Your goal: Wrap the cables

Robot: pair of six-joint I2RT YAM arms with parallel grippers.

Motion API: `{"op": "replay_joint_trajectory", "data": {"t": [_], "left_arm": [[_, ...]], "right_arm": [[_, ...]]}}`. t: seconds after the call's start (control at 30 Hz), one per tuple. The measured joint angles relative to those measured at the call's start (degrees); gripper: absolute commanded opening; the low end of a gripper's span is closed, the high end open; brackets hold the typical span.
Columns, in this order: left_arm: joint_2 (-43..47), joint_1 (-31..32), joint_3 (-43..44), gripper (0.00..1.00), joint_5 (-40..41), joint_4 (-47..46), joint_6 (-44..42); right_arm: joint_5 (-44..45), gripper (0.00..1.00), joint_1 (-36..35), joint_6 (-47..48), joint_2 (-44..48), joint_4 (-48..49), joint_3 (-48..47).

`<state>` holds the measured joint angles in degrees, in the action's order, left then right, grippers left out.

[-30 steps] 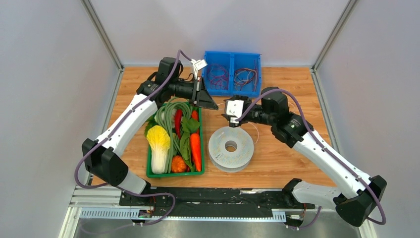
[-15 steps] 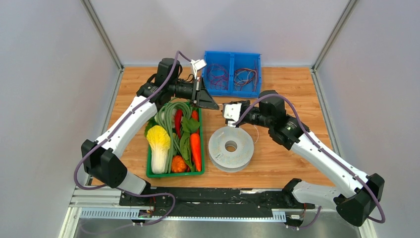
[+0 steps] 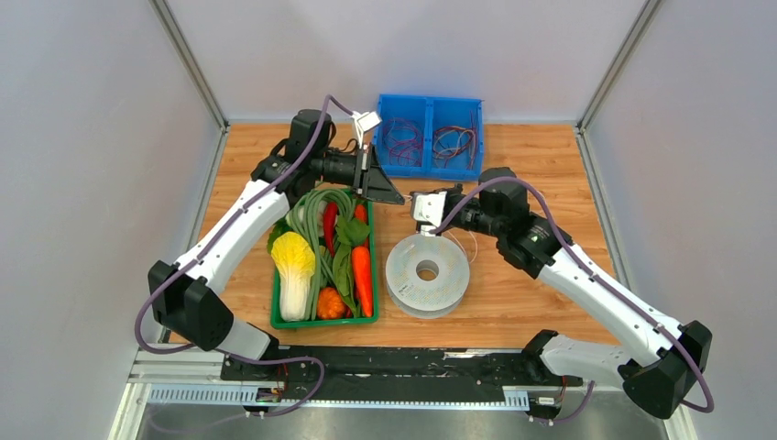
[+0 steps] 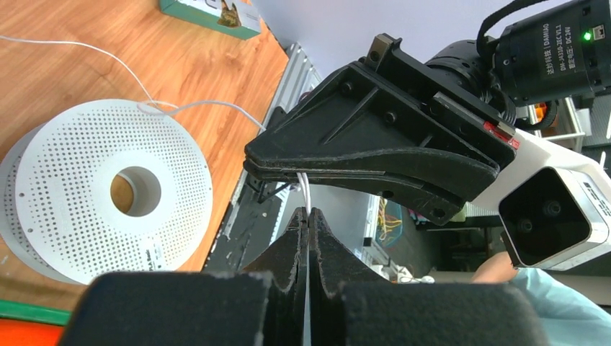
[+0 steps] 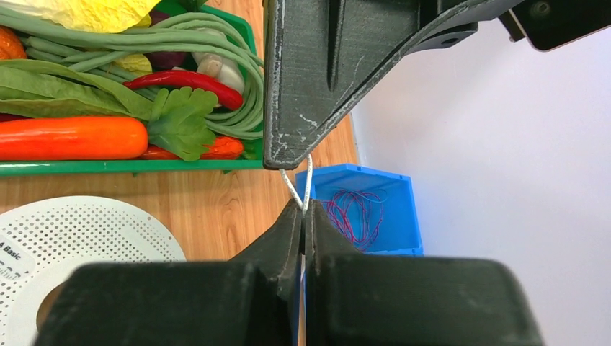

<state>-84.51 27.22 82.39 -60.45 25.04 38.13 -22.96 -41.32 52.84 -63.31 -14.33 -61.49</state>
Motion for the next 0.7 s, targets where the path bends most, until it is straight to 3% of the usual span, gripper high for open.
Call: {"op": "replay_joint_trajectory", "data": {"t": [0.1,0.13,0.27,0.43,0.7], "left_arm": [[1.16,-0.02,-0.61,0.47,0.46,-0.13,-1.73],[1.57,-0.20,-0.76,0.66,0.55,-0.11,-2.32],[3.48,-2.12,-1.99,0.69,1.88,-1.14,-4.79],[2.73,-4.87,-2.60,0.70,7.28,3.21,-15.78],[-11.85,-3.19,0.09,0.72,12.24,12.55,-29.59]], "right_arm": [[0.17,0.00,-0.15,0.00,0.00,-0.13,0.00],[0.39,0.00,-0.17,0.00,0.07,-0.42,0.00],[1.51,0.00,0.94,-0.35,0.61,-2.16,0.00],[2.71,0.00,6.67,-2.78,1.51,-3.04,0.00],[3.41,0.00,23.76,-10.34,1.60,-4.26,-0.79]]}}
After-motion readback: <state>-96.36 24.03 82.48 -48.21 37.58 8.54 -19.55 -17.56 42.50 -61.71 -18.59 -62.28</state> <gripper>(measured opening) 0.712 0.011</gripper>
